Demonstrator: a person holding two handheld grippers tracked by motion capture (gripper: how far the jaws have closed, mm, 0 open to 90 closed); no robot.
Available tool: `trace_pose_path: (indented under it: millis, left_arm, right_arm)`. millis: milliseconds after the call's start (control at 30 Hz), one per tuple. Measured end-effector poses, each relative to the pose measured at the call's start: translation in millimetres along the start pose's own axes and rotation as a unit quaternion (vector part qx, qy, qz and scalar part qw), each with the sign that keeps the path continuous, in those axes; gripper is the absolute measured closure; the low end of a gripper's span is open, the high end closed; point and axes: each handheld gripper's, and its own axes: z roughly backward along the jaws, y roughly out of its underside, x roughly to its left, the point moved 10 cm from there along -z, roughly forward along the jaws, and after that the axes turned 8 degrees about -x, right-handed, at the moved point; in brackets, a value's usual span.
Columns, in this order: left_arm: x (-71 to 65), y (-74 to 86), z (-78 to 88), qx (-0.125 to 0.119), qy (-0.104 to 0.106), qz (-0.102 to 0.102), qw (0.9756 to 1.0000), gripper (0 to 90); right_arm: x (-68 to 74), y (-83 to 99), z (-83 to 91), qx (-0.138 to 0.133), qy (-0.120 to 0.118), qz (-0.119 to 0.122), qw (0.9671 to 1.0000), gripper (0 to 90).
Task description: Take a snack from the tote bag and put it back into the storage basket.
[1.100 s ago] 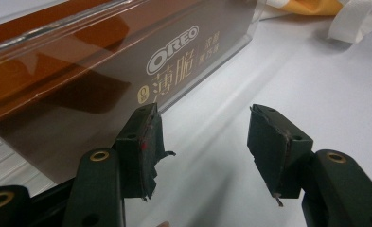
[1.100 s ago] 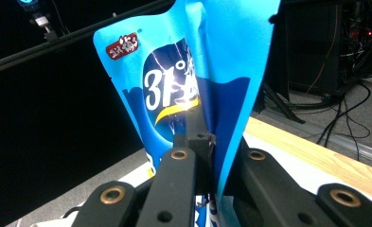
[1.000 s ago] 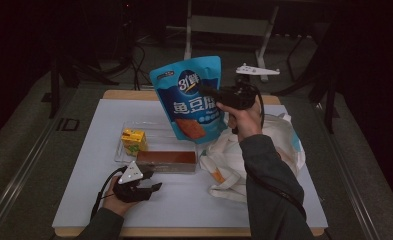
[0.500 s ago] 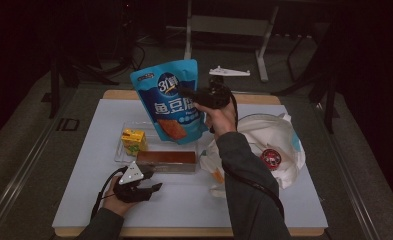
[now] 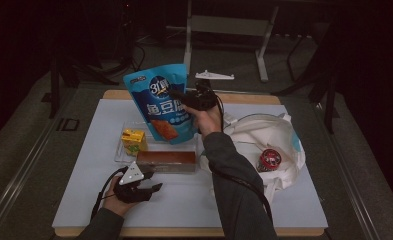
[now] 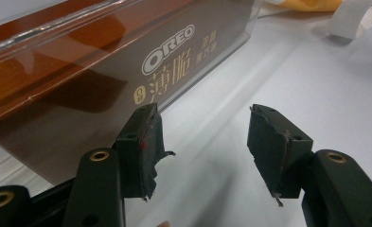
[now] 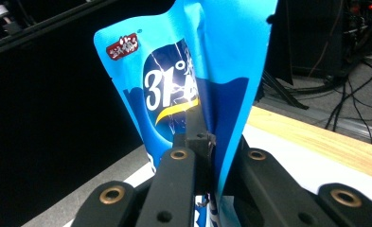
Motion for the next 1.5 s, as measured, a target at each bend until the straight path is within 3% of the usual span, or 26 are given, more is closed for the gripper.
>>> trace_pose_path:
  millis: [233, 500, 633, 733, 833, 967, 1067, 1233, 1500]
  left_arm:
    - [-1.3, 0.1, 0.3, 0.0, 0.0, -0.008, 1.0, 44.8]
    - [-2.4, 0.2, 0.1, 0.001, -0.001, -0.011, 0.9999, 44.7]
    - [-2.7, 0.1, -0.1, 0.0, -0.001, -0.01, 1.0, 44.7]
    - [-2.3, 0.3, -0.1, 0.001, -0.002, -0.012, 0.9999, 44.7]
    - [-2.1, 0.6, -0.4, 0.004, -0.003, -0.012, 0.9999, 44.7]
    - [-2.4, 0.8, -0.8, 0.005, -0.004, -0.011, 0.9999, 44.6]
    - [-2.4, 1.0, -1.1, 0.007, -0.005, -0.012, 0.9999, 44.6]
    - [-2.4, 1.1, -1.2, 0.007, -0.005, -0.013, 0.9999, 44.6]
    - [-2.4, 1.2, -1.5, 0.008, -0.005, -0.012, 0.9999, 44.5]
  right_arm:
    - [-3.2, 18.6, -17.7, 0.0, 0.009, -0.017, 0.9998, 87.7]
    - [3.0, 36.1, -31.6, -0.008, -0.007, -0.03, 0.9995, 86.4]
    - [1.9, 46.5, -32.2, 0.005, -0.005, -0.028, 0.9996, 84.5]
    - [-6.0, 49.8, -25.5, -0.006, -0.005, -0.047, 0.9989, 83.1]
    - [-16.8, 55.1, -15.5, 0.005, 0.006, -0.056, 0.9984, 81.0]
    - [-24.7, 63.1, -2.0, 0.034, 0.025, -0.022, 0.9989, 75.0]
    - [-26.0, 67.1, 8.0, 0.053, 0.025, -0.001, 0.9983, 69.9]
    - [-27.7, 71.4, 23.5, 0.093, 0.035, 0.048, 0.994, 63.7]
    - [-30.0, 79.7, 42.1, 0.121, 0.035, 0.076, 0.9892, 58.0]
